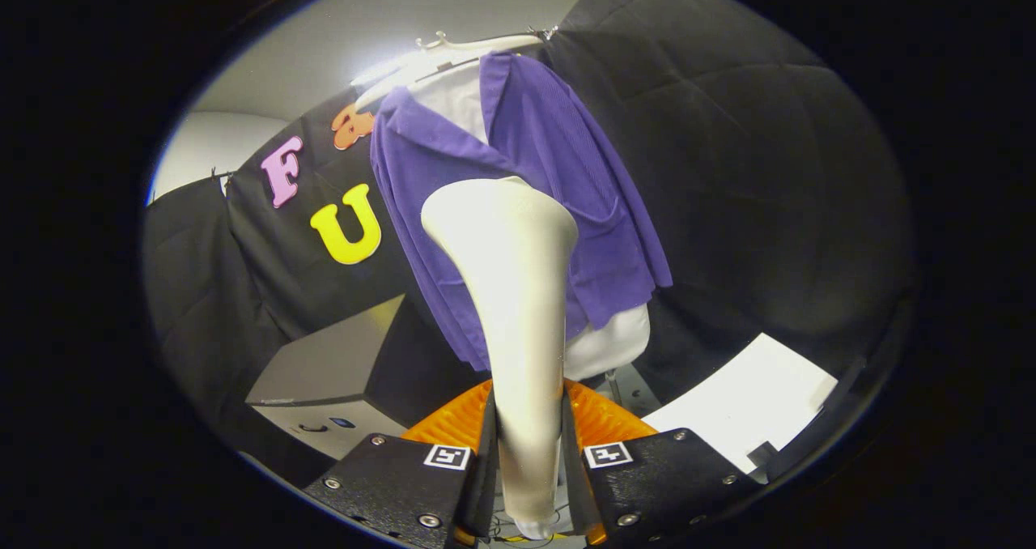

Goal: Iron the clothes twice with a garment steamer, once on the left side and once on the right side.

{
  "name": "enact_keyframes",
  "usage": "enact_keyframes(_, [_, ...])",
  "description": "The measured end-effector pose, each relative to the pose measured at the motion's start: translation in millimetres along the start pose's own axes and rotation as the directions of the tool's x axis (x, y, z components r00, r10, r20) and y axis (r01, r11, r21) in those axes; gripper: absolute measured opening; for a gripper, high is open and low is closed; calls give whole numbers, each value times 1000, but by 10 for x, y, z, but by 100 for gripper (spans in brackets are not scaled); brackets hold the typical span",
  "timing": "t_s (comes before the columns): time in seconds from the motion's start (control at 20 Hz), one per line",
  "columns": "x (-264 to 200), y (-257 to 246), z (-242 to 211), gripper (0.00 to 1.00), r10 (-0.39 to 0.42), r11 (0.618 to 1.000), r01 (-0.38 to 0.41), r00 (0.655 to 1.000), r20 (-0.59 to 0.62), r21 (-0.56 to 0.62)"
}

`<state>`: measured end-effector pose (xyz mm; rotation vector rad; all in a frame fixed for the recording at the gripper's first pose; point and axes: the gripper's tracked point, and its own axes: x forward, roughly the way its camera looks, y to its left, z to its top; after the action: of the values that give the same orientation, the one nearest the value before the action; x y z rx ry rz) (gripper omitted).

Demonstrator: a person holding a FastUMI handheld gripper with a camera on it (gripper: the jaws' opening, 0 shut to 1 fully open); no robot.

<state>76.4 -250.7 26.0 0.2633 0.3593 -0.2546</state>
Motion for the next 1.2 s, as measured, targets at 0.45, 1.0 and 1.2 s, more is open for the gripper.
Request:
enact_keyframes(0.45, [-71, 292, 1427, 36, 38, 999, -40, 964, 263, 1])
enact_keyframes(1.0, [993, 351, 2214, 36, 38, 999, -40, 934, 355, -1])
enact_keyframes(1.2, [1370, 242, 2254, 36, -1, 999, 14, 933, 359, -33])
